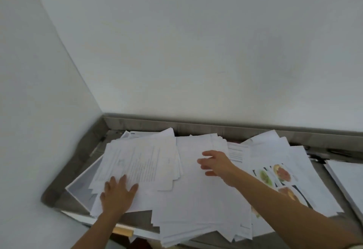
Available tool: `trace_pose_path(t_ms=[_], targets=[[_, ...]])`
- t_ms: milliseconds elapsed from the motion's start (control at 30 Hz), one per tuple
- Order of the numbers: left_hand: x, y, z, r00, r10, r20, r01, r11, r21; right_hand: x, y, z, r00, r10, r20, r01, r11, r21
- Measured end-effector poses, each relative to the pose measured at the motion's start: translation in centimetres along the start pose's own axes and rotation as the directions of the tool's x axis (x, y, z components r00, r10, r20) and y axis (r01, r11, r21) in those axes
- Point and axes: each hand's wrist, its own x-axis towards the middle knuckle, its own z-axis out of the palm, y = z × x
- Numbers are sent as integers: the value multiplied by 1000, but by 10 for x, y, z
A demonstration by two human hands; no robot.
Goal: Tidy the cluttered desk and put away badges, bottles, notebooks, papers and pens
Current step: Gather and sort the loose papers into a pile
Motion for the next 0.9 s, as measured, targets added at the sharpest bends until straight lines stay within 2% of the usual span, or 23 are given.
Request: trace_pose_path(t_ms=[67,167,267,333,367,433,467,500,533,567,600,633,667,733,767,800,867,900], targets=[[2,-10,4,998,47,46,-51,996,76,14,-7,27,996,93,17,-94,995,47],[-1,-16,5,987,135,84,-142,985,93,29,-21,64,984,172,44,-176,976,125],[-1,-25,3,976,202,77,-206,977,56,35,-34,92,980,179,86,-183,982,40],[-1,-33,-1,975,216,44,-211,973,-89,37,-40,106,976,192,107,-189,981,-42],[-3,-33,-2,975,221,-21,-221,952,-210,37,-42,111,974,200,108,-194,979,-67],[-15,-31,-6,976,143,-163,-199,888,-414,38,-46,117,981,176,84,-173,984,-46],[-22,-26,-11,985,77,-156,-144,862,-485,38,-47,117,988,149,51,-149,989,-2],[-26,-22,-14,997,20,-68,-56,813,-580,37,-48,115,992,129,12,-130,990,54],[-30,-17,-19,996,-18,90,77,703,-707,35,-49,113,993,120,-18,-117,987,110],[-33,-9,-22,960,-2,280,236,545,-805,31,-49,108,993,115,-36,-108,982,156],[-35,-2,-26,895,64,441,391,361,-847,25,-48,104,994,108,-34,-101,980,168],[-36,3,-29,842,157,516,491,173,-854,17,-47,101,994,103,-21,-99,985,141],[-35,9,-33,832,241,500,514,6,-858,8,-43,96,996,94,-2,-93,992,87],[-27,14,-38,880,323,347,430,-236,-871,-10,-29,91,995,75,58,-72,996,-47],[-22,17,-38,895,324,308,405,-297,-865,-20,-21,88,993,78,92,-69,993,-95],[-15,19,-37,894,320,315,411,-303,-860,-29,-11,85,986,87,143,-68,990,-127],[-2,17,-32,870,280,406,471,-226,-853,-43,2,82,968,119,222,-87,985,-147],[2,16,-32,857,272,437,492,-182,-852,-47,5,76,971,121,205,-94,986,-140]])
